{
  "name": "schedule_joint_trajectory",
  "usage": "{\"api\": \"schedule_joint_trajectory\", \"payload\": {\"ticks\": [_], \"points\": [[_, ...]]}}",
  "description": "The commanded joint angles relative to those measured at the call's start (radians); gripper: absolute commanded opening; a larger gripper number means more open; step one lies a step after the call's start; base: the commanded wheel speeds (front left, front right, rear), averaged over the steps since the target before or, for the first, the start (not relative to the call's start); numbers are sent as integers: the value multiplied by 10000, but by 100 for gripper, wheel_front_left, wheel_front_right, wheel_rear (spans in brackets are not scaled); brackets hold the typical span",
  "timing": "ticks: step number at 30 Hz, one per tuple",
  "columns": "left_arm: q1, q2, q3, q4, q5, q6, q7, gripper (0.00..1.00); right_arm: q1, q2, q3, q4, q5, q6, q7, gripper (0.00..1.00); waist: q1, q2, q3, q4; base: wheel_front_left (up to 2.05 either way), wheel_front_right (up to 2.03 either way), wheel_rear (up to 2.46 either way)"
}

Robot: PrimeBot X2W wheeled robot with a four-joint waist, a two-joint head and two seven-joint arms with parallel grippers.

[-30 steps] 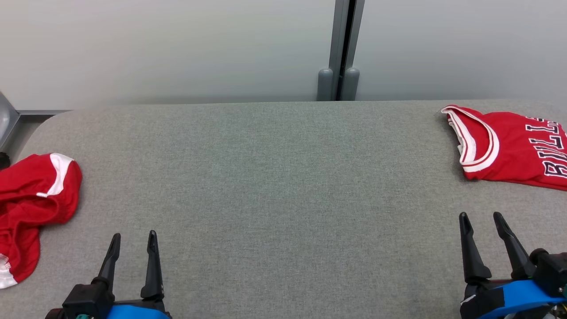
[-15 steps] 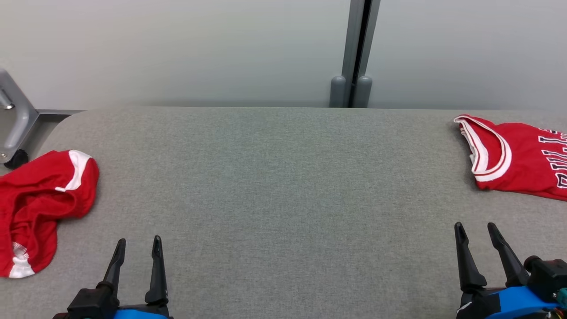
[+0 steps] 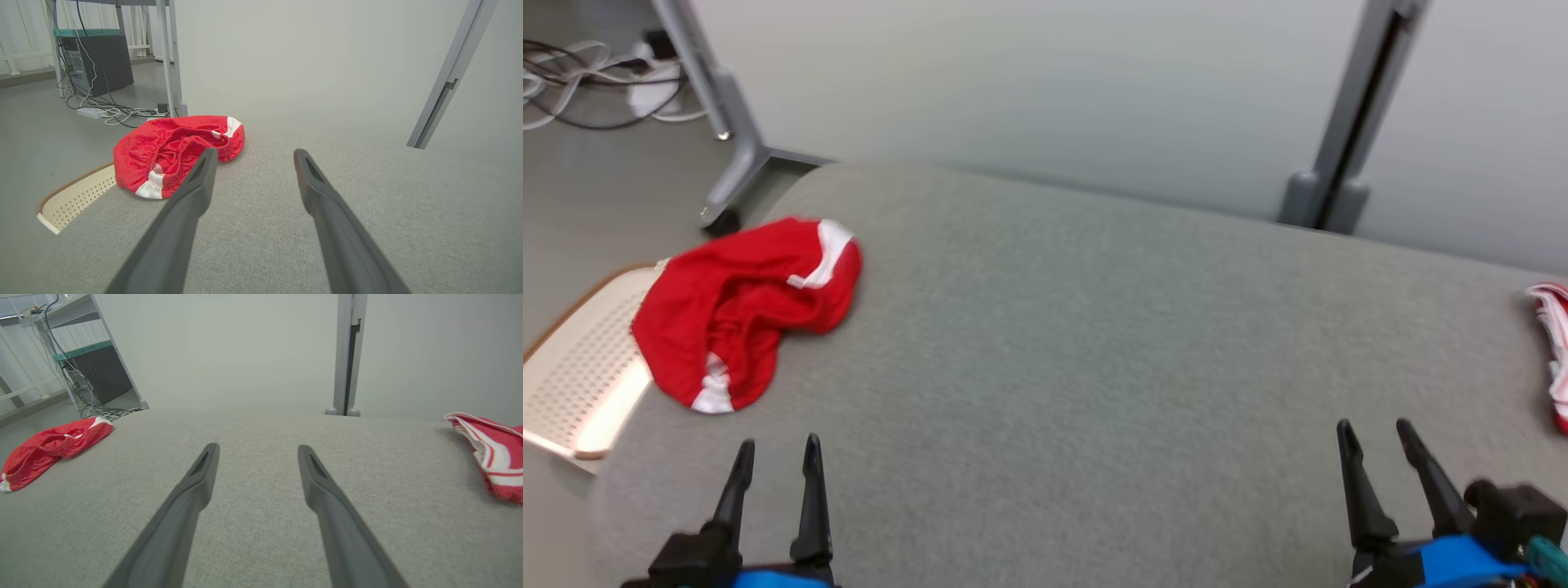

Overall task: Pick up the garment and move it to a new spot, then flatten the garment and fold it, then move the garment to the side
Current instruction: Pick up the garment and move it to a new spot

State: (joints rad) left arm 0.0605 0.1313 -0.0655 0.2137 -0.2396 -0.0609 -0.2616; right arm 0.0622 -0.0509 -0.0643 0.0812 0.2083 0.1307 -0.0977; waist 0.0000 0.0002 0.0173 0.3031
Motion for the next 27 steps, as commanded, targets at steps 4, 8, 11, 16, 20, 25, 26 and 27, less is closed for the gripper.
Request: {"api": "schedule_joint_trajectory", "payload": {"ticks": [4, 8, 11, 16, 20, 25, 26, 27], "points": [[-3, 61, 20, 60, -21, -11, -44, 100, -14, 5, 140, 103, 80, 1, -27, 100, 0, -2, 184, 911, 0, 0, 0], [82, 78, 81, 55, -36, 25, -43, 100, -26, -1, 343, 142, 119, 1, 6, 100, 0, -2, 134, 1536, 0, 0, 0], [159, 87, 141, 14, -68, 44, -44, 100, -45, 1, 512, 174, 111, 1, 50, 100, 0, -2, 128, 1883, 0, 0, 0], [266, 74, 176, -53, -86, 37, -44, 100, -132, -2, 773, 199, 194, 1, 83, 100, 0, -2, 189, 2228, 0, 0, 0], [374, 60, 310, -176, -113, 109, -44, 100, -305, 0, 857, 267, 155, 1, 99, 100, 0, -2, 281, 2273, 0, 0, 0], [300, 49, 344, -302, -137, 125, -45, 100, -419, 0, 812, 309, 97, 1, -30, 100, 0, -2, 332, 2279, 0, 0, 0], [220, 28, 344, -351, -213, 85, -43, 100, -402, 0, 802, 307, 108, 1, -48, 100, 0, -2, 336, 2277, 0, 0, 0], [115, -25, 361, -412, -358, 10, 18, 100, -371, 0, 793, 310, 126, 1, -82, 100, 0, -2, 339, 2273, 0, 0, 0]]}}
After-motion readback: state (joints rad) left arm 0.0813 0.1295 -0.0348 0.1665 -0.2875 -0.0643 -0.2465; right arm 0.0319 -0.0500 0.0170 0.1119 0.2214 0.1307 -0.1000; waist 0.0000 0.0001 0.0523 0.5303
